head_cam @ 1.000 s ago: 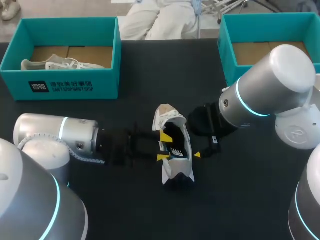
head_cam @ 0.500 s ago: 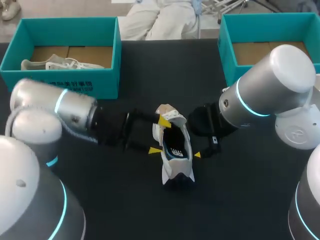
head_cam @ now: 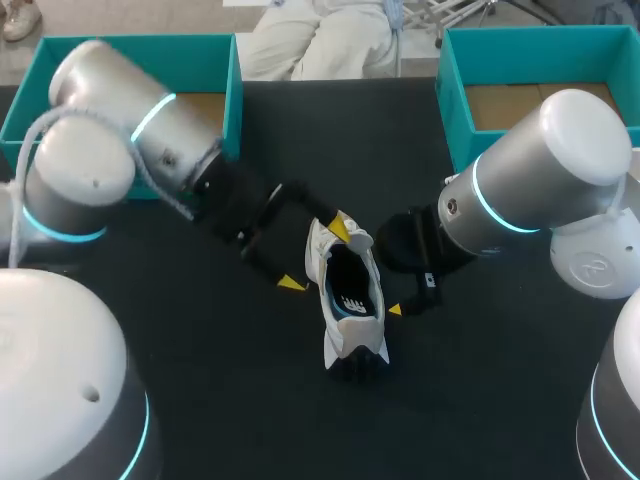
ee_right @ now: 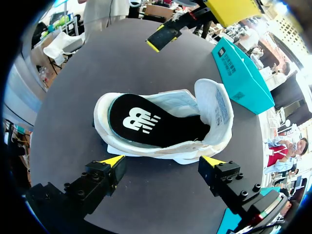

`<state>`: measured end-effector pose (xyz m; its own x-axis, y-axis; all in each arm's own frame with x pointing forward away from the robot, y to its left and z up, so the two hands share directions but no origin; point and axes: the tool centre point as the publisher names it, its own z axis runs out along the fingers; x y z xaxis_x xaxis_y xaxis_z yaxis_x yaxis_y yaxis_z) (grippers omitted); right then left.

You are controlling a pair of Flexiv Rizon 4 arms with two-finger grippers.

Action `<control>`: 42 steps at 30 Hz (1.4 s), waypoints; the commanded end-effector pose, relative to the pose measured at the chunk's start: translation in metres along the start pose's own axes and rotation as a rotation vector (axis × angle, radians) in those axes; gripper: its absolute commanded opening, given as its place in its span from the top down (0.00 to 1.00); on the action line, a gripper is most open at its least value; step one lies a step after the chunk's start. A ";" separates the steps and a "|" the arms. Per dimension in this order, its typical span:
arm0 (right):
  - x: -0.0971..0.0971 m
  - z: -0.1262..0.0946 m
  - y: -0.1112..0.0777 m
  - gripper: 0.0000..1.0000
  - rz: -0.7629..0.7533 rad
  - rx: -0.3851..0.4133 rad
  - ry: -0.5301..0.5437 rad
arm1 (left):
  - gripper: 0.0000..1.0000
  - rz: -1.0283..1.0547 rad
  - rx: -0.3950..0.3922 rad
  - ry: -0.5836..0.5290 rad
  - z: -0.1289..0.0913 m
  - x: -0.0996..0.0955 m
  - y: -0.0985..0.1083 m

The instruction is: Take the shoe out of the shoebox, open the shoe tongue, remove and reinsert the insole, then place the shoe into the shoebox

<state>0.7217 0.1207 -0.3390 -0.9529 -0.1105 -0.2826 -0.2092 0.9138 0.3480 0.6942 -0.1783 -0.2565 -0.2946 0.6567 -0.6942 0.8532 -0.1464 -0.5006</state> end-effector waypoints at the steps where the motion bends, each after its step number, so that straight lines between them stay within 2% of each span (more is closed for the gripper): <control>1: 0.001 0.001 0.000 0.00 0.001 0.001 -0.003 | 0.00 -0.011 0.061 0.598 -0.014 -0.002 0.008; 2: 0.001 0.001 0.000 0.00 0.001 0.001 -0.003 | 0.00 -0.009 0.060 0.638 -0.018 -0.001 0.009; 28: 0.001 0.001 0.000 0.00 0.001 0.001 -0.003 | 0.00 -0.009 0.060 0.638 -0.018 -0.001 0.009; 30: 0.005 -0.010 -0.006 0.00 0.013 -0.005 0.014 | 0.00 -0.009 0.060 0.638 -0.018 -0.001 0.009; 33: 0.008 -0.035 -0.017 0.00 0.029 -0.024 -0.052 | 0.00 -0.025 0.034 0.635 -0.023 0.000 0.013; 39: 0.009 -0.075 -0.034 0.00 -0.001 0.023 0.027 | 0.00 -0.071 -0.045 0.650 -0.034 0.001 0.023; 42: 0.009 -0.090 -0.040 0.00 0.031 -0.009 0.057 | 0.00 -0.085 -0.054 0.657 -0.035 0.002 0.025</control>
<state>0.7102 0.0779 -0.3186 -0.9673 -0.0963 -0.2345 -0.1742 0.9246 0.3388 0.7327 -0.1568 -0.2544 -0.0528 0.9812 -0.1857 0.8591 -0.0502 -0.5094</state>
